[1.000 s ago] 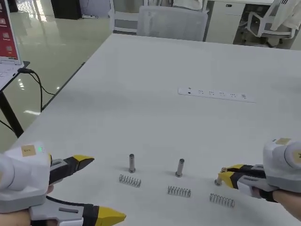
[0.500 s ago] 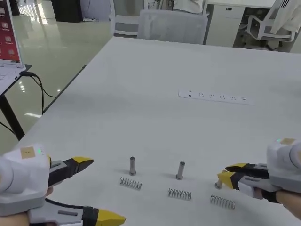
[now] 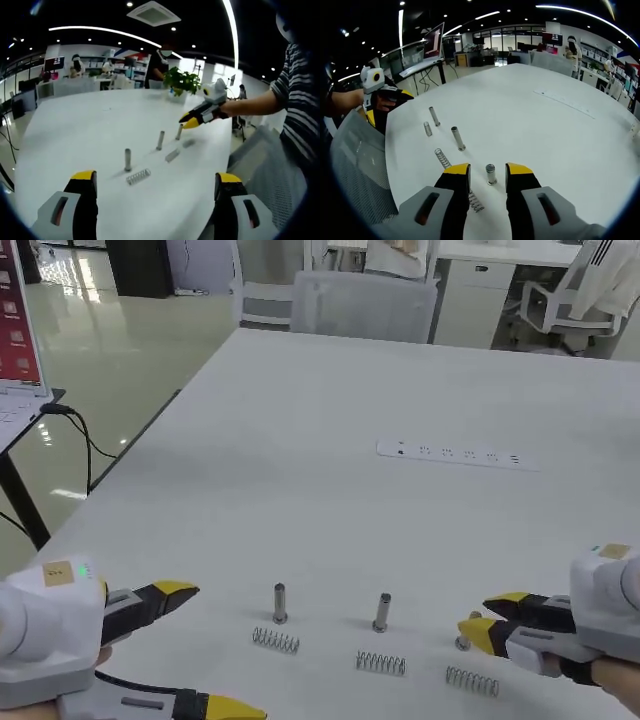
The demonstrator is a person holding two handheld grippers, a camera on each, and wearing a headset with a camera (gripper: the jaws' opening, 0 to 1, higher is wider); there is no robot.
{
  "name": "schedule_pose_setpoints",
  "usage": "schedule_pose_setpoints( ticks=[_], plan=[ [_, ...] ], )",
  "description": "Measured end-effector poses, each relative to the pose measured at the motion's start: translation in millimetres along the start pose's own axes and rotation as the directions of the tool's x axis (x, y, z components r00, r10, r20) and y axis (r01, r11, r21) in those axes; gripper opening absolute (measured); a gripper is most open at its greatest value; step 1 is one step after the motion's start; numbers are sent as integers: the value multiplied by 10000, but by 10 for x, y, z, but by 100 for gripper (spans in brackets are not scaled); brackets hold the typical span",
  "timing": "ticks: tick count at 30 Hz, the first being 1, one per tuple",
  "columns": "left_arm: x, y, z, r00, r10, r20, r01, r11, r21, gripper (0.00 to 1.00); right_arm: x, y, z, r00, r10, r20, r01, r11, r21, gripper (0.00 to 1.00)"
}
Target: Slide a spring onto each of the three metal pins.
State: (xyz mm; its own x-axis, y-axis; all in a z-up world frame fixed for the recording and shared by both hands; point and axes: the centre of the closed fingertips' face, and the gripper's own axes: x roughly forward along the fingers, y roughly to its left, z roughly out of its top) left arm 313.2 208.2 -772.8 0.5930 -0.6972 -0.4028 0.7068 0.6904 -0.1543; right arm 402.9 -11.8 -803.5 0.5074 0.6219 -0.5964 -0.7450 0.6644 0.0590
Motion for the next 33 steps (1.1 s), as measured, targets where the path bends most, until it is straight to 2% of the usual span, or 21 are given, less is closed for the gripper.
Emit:
schedule_pose_setpoints(
  ticks=[8, 16, 22, 28, 30, 32, 33],
  plan=[
    [-4, 11, -27, 9999, -36, -115, 37, 10000, 56, 95, -52, 46, 6, 10000, 68, 45, -67, 9997, -232, 30],
    [-12, 24, 32, 10000, -54, -76, 56, 9996, 274, 96, -101, 75, 27, 9998, 168, 108, -163, 9989, -435, 31],
    [-21, 32, 51, 9999, -80, -82, 83, 9991, 421, 96, -150, 77, -17, 9998, 133, -138, -147, 9945, -1042, 31],
    [-19, 43, 63, 9999, -77, -67, 81, 9982, 587, 95, -192, 130, -97, 9987, 176, -488, -262, 9831, -1813, 31],
    [-21, 40, 77, 10000, -51, -46, 54, 9978, 667, 95, -200, 158, -157, 9966, 220, -792, -403, 9706, -2374, 31],
    [-23, 25, 85, 10000, -68, -45, 71, 9976, 695, 95, -203, 241, -192, 9948, 519, -881, -744, 9584, -2754, 31],
    [-24, 20, 85, 10000, -75, -56, 79, 9974, 712, 95, -207, 250, -213, 9940, 502, -971, -755, 9577, -2777, 32]
  ],
)
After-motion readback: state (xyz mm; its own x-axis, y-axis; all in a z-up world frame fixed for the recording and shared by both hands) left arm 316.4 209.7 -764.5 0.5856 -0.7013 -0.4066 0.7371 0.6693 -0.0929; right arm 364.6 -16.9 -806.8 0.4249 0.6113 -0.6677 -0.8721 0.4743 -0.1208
